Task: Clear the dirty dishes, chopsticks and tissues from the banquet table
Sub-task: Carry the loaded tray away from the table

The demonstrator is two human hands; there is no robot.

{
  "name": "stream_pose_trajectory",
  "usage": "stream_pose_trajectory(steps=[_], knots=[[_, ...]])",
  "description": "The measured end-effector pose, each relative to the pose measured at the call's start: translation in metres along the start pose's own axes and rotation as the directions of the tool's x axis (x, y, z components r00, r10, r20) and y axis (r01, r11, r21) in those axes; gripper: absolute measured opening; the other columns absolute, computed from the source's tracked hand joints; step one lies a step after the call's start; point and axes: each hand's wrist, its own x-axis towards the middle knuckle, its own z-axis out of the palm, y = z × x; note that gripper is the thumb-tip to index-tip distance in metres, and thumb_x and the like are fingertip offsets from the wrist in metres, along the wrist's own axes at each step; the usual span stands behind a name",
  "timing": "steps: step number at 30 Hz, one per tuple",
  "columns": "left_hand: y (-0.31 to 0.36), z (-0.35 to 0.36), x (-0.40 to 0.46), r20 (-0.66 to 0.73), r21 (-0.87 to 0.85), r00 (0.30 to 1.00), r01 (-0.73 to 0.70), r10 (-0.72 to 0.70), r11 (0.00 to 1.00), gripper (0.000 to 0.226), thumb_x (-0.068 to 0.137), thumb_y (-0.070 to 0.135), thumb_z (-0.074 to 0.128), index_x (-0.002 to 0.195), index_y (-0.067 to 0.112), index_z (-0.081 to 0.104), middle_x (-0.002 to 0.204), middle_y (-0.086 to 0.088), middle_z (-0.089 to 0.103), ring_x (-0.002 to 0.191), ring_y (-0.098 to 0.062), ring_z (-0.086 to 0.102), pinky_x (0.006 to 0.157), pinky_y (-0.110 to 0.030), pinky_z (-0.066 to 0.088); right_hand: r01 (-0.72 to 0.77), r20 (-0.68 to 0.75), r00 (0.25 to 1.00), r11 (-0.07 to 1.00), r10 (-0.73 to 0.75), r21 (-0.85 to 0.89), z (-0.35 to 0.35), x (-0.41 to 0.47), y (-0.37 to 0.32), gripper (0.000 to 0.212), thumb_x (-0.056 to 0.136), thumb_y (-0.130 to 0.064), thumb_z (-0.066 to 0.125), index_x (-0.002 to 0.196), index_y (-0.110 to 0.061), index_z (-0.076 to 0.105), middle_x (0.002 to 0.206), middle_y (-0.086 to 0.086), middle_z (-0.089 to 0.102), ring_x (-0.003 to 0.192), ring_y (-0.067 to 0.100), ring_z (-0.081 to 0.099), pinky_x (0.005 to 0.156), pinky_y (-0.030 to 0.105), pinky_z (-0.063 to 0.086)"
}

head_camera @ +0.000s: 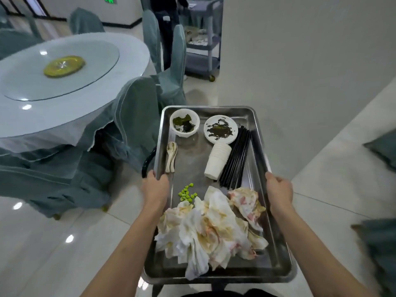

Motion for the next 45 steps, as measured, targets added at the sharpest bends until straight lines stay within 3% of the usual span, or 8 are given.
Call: stream_pose_trajectory(steps=[5, 8, 11, 21, 29, 34, 38, 45], knots=[[0.01, 0.017, 0.037, 0.116, 0.062, 0.991, -0.073, 0.065, 0.995, 0.051, 0.069, 0.04, 0.039, 0.105, 0.013, 0.061, 0.103, -0.017, 0.063, 0.102, -0.042, 0.059, 0.094, -0.056, 0.051, -0.07, -0.129, 0.989, 0.996, 0.076, 0.05, 0.0, -0.009, 0.009, 0.048, 0.098, -0.033, 0.058, 0.11, 0.014, 0.061, 0.111, 0.029, 0.067, 0.104, 0.046, 0.062, 0.095, 0.053, 0.051], [0.017, 0.018, 0.056, 0.188, 0.078, 0.974, -0.143, 0.126, 0.987, 0.062, 0.066, 0.046, 0.038, 0.113, 0.012, 0.063, 0.111, -0.02, 0.065, 0.107, -0.043, 0.059, 0.098, -0.058, 0.049, -0.11, -0.193, 0.973, 0.988, 0.129, 0.109, 0.004, -0.024, 0.019, 0.046, 0.099, -0.031, 0.057, 0.109, 0.013, 0.062, 0.102, 0.019, 0.07, 0.099, 0.04, 0.063, 0.094, 0.051, 0.051], [0.034, 0.006, 0.055, 0.267, 0.077, 0.946, -0.211, 0.184, 0.974, 0.04, 0.081, 0.031, 0.047, 0.11, 0.01, 0.065, 0.105, -0.016, 0.066, 0.101, -0.038, 0.059, 0.094, -0.048, 0.05, -0.139, -0.253, 0.951, 0.978, 0.176, 0.157, 0.01, -0.04, 0.032, 0.039, 0.098, -0.032, 0.055, 0.082, 0.002, 0.063, 0.073, 0.012, 0.054, 0.073, 0.034, 0.055, 0.073, 0.041, 0.047], [0.012, 0.03, 0.111, 0.478, 0.12, 0.837, -0.362, 0.266, 0.924, 0.06, 0.074, 0.043, 0.041, 0.121, 0.01, 0.059, 0.109, -0.018, 0.064, 0.102, -0.039, 0.061, 0.095, -0.057, 0.052, -0.184, -0.405, 0.876, 0.958, 0.261, 0.22, 0.032, -0.074, 0.069, 0.024, 0.092, -0.026, 0.052, 0.076, -0.008, 0.052, 0.071, 0.011, 0.042, 0.067, 0.023, 0.039, 0.063, 0.037, 0.034], [-0.033, 0.074, 0.129, 0.538, 0.125, 0.814, -0.332, 0.218, 0.935, 0.066, 0.064, 0.053, 0.037, 0.115, 0.017, 0.059, 0.111, -0.019, 0.062, 0.106, -0.041, 0.059, 0.092, -0.06, 0.052, -0.259, -0.442, 0.835, 0.943, 0.328, 0.21, 0.036, -0.074, 0.117, 0.037, 0.085, -0.033, 0.048, 0.074, 0.002, 0.051, 0.07, 0.011, 0.046, 0.067, 0.026, 0.045, 0.063, 0.039, 0.038], [-0.049, 0.079, 0.111, 0.569, 0.11, 0.797, -0.317, 0.202, 0.942, 0.049, 0.078, 0.031, 0.043, 0.121, 0.012, 0.059, 0.113, -0.024, 0.059, 0.088, -0.034, 0.06, 0.074, -0.04, 0.052, -0.277, -0.423, 0.837, 0.936, 0.347, 0.219, 0.048, -0.061, 0.162, 0.037, 0.095, -0.025, 0.046, 0.087, 0.011, 0.052, 0.077, 0.012, 0.049, 0.07, 0.025, 0.046, 0.064, 0.038, 0.038], [-0.087, 0.104, 0.115, 0.555, 0.098, 0.808, -0.297, 0.196, 0.95, 0.056, 0.09, 0.022, 0.047, 0.143, 0.004, 0.049, 0.136, -0.024, 0.049, 0.121, -0.042, 0.053, 0.105, -0.058, 0.046, -0.27, -0.417, 0.844, 0.938, 0.338, 0.216, 0.065, -0.05, 0.206, 0.032, 0.096, -0.027, 0.046, 0.078, -0.001, 0.054, 0.072, 0.008, 0.048, 0.068, 0.024, 0.046, 0.064, 0.037, 0.038], [-0.196, 0.152, 0.159, 0.567, 0.144, 0.821, -0.183, 0.07, 0.973, 0.079, 0.064, 0.045, 0.04, 0.13, 0.003, 0.051, 0.128, -0.038, 0.05, 0.12, -0.058, 0.048, 0.101, -0.071, 0.043, -0.316, -0.371, 0.841, 0.913, 0.395, 0.257, 0.101, -0.032, 0.291, 0.027, 0.076, -0.043, 0.045, 0.067, -0.018, 0.052, 0.066, 0.006, 0.046, 0.066, 0.025, 0.047, 0.063, 0.041, 0.041]])
